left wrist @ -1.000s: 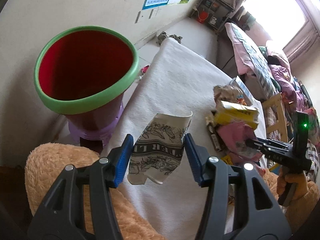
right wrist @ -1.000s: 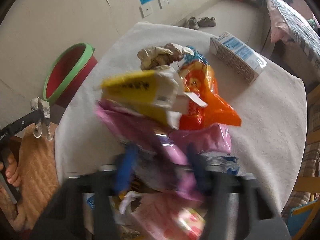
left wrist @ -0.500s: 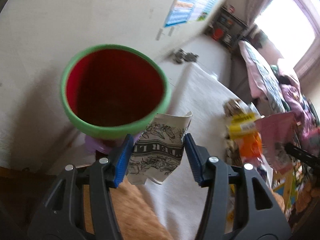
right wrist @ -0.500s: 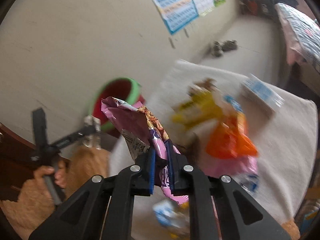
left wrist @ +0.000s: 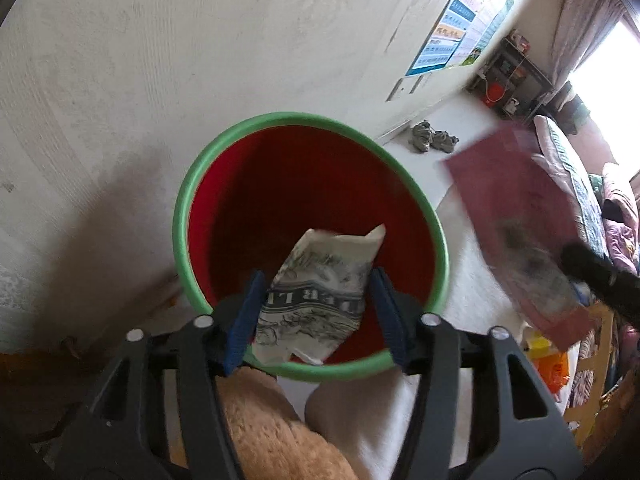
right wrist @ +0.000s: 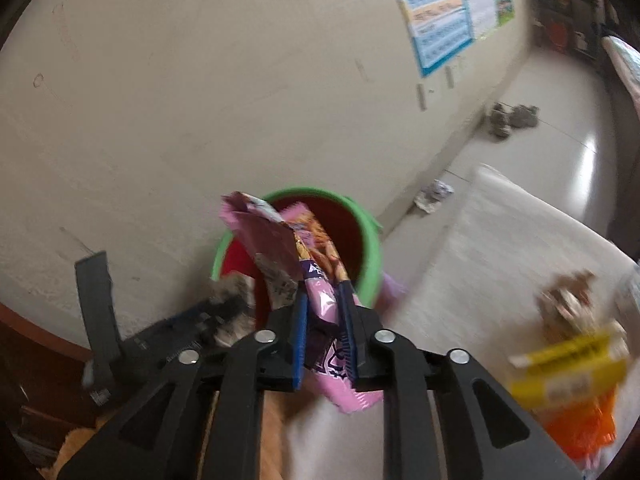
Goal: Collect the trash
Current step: 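Open the left tool over the red bin while the right tool drops the pink wrapper in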
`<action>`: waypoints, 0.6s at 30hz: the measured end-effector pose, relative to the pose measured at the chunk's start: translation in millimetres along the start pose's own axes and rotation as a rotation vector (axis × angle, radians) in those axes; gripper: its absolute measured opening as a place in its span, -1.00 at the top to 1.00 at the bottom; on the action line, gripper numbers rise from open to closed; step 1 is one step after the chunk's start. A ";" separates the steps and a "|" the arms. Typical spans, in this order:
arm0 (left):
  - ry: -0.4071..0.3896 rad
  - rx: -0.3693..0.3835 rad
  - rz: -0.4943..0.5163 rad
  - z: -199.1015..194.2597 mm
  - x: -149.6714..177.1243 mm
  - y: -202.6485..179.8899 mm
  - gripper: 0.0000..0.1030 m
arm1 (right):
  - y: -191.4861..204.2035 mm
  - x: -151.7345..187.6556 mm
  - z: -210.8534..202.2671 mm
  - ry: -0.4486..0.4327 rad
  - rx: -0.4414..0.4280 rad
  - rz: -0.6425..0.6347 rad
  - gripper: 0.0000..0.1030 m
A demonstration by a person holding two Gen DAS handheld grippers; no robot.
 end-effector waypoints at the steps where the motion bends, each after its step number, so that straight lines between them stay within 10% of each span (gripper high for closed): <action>1: -0.002 -0.002 -0.006 0.2 1.0 0.5 -0.44 | 4.0 -3.2 2.1 -0.006 0.004 -0.008 0.11; 11: -0.005 -0.015 0.025 4.5 10.6 0.2 -0.59 | 0.3 30.8 -22.7 -0.041 0.012 -0.019 -0.07; 18: -0.160 0.001 0.016 6.3 -13.5 -23.6 -0.83 | -44.3 96.8 -50.7 -0.036 0.056 0.064 -0.10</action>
Point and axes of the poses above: each gripper's, at about its wrist camera, not at the fingertips, and z roughly the way its jaws point, y to its left, x to its underside, the point moved 6 cm from there along z, roughly the way its jaws point, and after that the axes turned 12 degrees about y, right-handed, at the moved point
